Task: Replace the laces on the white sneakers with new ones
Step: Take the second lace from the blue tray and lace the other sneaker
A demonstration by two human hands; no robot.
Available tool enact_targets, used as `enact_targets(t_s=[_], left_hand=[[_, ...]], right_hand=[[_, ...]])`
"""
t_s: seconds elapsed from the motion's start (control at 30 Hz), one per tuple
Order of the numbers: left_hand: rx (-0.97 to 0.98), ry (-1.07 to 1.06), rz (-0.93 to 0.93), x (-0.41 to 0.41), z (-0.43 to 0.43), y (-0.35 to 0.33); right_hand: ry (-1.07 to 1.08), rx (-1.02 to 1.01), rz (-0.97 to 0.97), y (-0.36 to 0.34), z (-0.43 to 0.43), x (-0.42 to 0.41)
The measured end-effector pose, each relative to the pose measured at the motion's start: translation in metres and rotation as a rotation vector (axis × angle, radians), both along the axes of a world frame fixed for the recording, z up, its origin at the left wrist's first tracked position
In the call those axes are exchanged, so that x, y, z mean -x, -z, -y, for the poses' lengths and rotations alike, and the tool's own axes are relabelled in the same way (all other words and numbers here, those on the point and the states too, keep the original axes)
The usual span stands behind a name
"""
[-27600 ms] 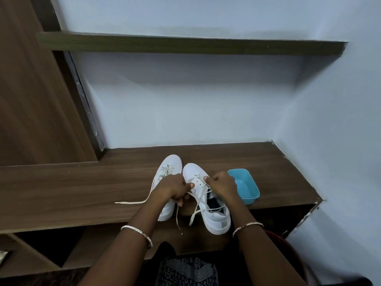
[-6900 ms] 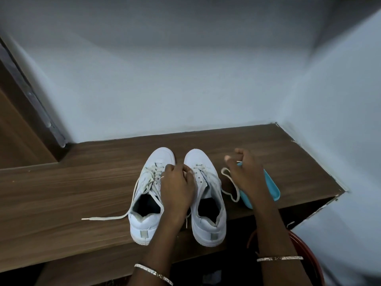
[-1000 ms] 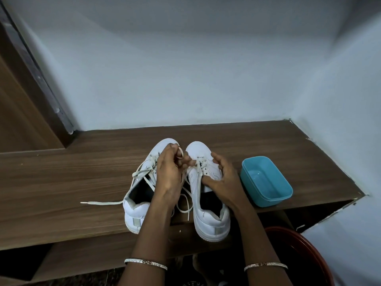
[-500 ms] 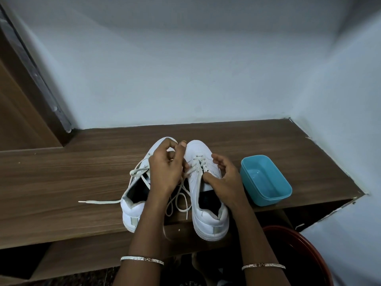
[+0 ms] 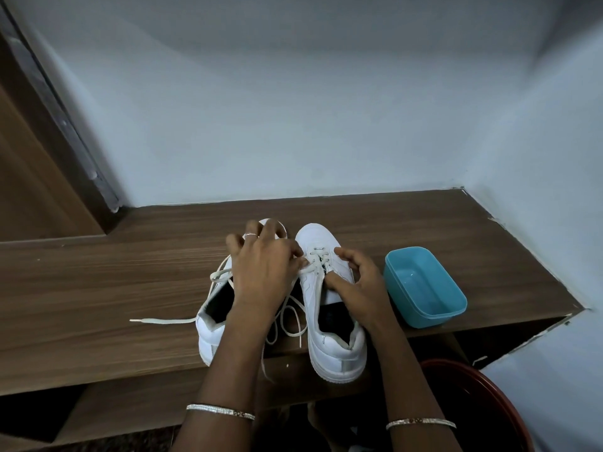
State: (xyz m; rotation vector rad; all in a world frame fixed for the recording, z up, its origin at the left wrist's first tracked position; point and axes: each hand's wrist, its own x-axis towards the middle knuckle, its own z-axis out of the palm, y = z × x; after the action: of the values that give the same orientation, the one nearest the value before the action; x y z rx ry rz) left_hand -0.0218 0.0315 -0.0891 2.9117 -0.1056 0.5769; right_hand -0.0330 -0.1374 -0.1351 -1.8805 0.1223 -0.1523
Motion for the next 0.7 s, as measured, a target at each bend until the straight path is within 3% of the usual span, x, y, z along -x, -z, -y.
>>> enact_targets(t_s=[0.17, 0.3, 0.4, 0.57, 0.7], left_hand=[[0.017, 0.072, -0.151, -0.005, 0.006, 0.012], [0.159, 0.093, -0.117, -0.008, 0.005, 0.015], [0.466, 0.124, -0.117, -0.011, 0.002, 0.013], [1.313, 0.303, -0.245, -0.006, -0.002, -0.010], [1.603, 0.423, -0.322, -0.002, 0.003, -0.021]], right_hand=[[-0.014, 0.009, 0.013, -0.001, 0.000, 0.000], [-0.027, 0.022, 0.027, -0.002, -0.001, 0.001], [-0.017, 0.033, 0.047, -0.004, -0.001, 0.002], [0.007, 0.028, 0.157, -0.008, -0.001, 0.003], [0.057, 0.021, 0.306, -0.020, -0.006, 0.005]])
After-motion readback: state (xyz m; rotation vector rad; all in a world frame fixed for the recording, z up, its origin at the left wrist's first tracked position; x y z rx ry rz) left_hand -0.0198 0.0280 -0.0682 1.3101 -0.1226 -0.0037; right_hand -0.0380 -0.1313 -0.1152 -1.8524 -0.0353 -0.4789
